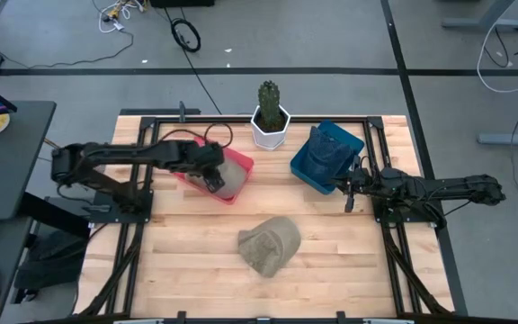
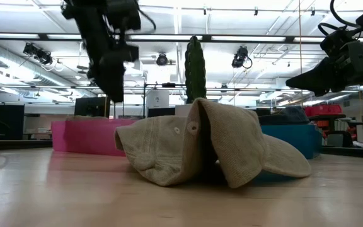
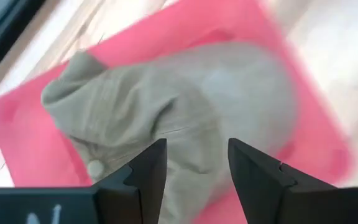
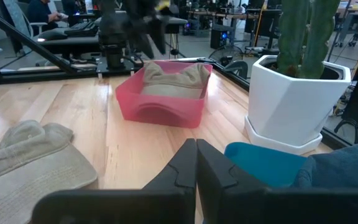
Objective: Pick & Place hat
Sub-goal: Put the brown cap into the red bin
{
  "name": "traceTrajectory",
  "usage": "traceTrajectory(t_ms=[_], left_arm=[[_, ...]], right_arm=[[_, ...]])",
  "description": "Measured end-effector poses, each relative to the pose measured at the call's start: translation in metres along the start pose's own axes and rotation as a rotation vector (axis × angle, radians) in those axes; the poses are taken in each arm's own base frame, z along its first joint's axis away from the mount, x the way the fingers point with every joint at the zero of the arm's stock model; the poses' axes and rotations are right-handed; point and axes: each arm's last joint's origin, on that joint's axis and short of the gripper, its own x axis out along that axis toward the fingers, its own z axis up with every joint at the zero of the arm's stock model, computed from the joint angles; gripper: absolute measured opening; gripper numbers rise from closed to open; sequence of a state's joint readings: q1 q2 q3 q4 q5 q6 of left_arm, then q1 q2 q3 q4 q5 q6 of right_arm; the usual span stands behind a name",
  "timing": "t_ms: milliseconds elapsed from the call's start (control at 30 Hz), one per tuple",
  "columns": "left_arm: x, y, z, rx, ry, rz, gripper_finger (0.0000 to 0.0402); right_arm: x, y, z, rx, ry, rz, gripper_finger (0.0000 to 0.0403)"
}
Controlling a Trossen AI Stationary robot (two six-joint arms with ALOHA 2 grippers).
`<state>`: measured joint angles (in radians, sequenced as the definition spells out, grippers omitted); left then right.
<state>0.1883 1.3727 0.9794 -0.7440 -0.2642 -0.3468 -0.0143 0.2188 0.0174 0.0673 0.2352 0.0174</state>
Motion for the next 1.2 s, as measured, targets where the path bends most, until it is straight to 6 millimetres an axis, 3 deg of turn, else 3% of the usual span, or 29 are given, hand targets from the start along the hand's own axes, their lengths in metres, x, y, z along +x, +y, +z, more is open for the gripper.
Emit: traceTrajectory(t_ms=[200,600,833,1067,1200], left_arm=[[-0.037,-0.027,-0.009,0.093,-0.146,-0.128,0.0176],[-0.071,-0.126,-0.042,0.497,-0.429,-0.435,0.0177],[-0.057,-0.155,-0.060,0.658,-0.437,-0.373,0.0177],[-0.022,-0.185,-0.059,0.803,-0.514,-0.353,0.0177],[-0.019,-0.192,-0.051,0.917,-0.634,-0.334,0.0177]], right_arm=[[0.000,0.000,0.000,0.000,0.000,0.000,0.0009],[0.000,0.000,0.000,0.000,0.000,0.000,0.0009],[0.000,0.000,0.000,0.000,-0.001,0.000,0.0009],[0.000,0.000,0.000,0.000,0.000,0.000,0.0009],[0.000,0.000,0.000,0.000,0.000,0.000,0.0009]])
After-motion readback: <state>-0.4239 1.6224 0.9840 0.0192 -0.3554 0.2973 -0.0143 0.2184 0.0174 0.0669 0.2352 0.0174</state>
